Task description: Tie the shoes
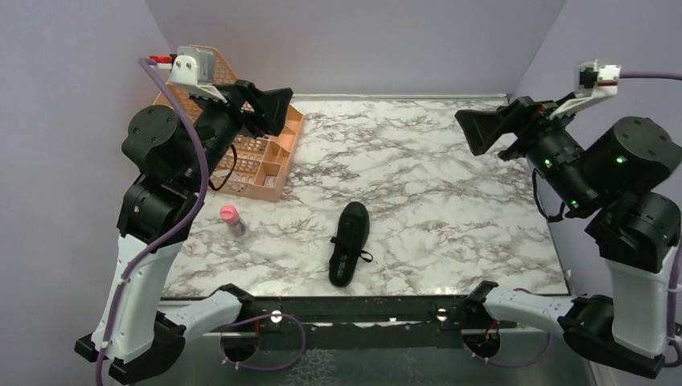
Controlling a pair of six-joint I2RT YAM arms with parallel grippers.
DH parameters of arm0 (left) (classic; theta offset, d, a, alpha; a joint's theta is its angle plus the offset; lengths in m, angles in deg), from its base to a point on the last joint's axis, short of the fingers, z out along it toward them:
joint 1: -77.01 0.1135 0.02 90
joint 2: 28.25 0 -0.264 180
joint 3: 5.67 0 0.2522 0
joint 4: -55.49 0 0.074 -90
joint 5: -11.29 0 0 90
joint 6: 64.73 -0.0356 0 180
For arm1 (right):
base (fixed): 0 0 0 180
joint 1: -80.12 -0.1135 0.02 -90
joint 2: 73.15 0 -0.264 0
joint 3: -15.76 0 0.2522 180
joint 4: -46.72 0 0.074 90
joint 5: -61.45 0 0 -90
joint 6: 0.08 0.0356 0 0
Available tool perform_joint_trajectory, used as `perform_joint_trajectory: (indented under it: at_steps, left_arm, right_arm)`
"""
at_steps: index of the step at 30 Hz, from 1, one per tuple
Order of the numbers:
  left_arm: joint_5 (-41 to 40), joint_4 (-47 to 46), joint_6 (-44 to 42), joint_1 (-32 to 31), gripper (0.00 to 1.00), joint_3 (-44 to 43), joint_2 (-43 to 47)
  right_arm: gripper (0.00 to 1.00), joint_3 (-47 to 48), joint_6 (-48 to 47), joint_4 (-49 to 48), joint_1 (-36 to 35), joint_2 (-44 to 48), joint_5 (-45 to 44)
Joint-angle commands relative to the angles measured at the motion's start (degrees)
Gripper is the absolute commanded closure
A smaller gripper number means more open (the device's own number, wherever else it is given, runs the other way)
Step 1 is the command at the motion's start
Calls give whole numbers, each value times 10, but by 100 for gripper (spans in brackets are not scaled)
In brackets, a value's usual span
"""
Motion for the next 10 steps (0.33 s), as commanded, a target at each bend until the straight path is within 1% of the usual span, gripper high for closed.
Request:
perform_joint_trajectory:
  at_steps: [1, 6, 8, 10]
  left_arm:
    - [-36, 1, -32, 2, 18, -11, 8]
    - [-37, 2, -33, 2, 19, -2, 14]
    - [-34, 2, -29, 2, 19, 1, 13]
    - [-32, 1, -26, 2, 20, 0, 11]
  right_arm:
    - [0, -30, 4, 27, -2, -17, -36]
    - [0, -4, 11, 49, -2, -25, -56]
    - [0, -7, 1, 43, -2, -23, -34]
    - [0, 8, 15, 58, -2, -33, -53]
